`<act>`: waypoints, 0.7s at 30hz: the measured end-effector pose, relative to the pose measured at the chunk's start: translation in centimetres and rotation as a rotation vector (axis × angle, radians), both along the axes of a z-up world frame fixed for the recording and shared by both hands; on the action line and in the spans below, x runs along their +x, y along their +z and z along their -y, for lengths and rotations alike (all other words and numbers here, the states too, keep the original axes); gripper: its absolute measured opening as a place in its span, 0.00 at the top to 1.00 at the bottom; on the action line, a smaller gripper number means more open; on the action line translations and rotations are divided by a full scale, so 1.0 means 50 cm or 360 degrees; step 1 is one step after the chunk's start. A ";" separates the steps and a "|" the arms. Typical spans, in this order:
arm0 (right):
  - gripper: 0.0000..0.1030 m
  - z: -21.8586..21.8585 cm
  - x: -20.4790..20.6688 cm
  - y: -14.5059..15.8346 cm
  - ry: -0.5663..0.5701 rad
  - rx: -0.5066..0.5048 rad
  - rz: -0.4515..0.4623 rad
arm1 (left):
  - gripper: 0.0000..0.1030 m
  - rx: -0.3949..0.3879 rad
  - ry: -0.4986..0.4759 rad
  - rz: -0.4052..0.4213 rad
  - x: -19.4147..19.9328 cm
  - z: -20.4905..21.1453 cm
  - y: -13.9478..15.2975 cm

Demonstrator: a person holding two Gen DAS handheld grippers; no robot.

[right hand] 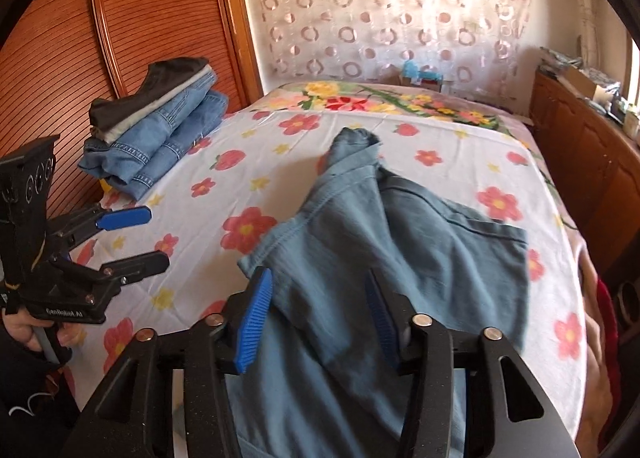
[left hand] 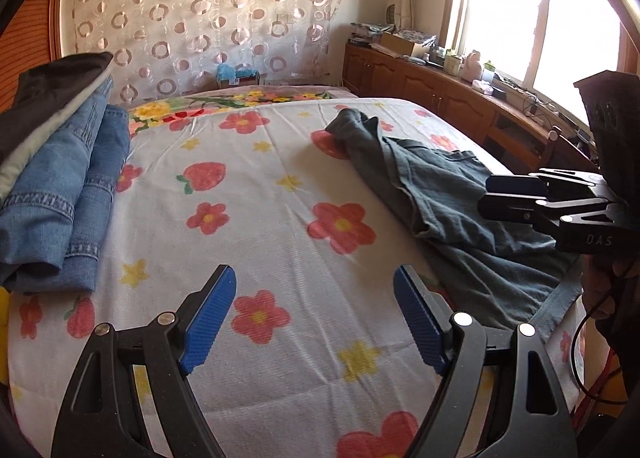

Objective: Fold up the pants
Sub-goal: 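Move the right gripper to the shorts' side edge and close on it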

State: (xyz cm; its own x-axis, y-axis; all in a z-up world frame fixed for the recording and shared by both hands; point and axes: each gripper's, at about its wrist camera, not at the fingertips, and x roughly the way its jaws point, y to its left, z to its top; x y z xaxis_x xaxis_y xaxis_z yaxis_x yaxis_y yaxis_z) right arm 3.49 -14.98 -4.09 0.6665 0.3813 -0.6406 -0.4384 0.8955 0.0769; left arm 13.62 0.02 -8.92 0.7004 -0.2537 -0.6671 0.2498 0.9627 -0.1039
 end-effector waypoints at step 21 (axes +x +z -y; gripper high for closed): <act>0.49 -0.116 0.082 -0.063 0.0112 -0.0221 -0.0108 | 0.21 -0.0047 0.0024 0.0044 -0.048 -0.025 0.011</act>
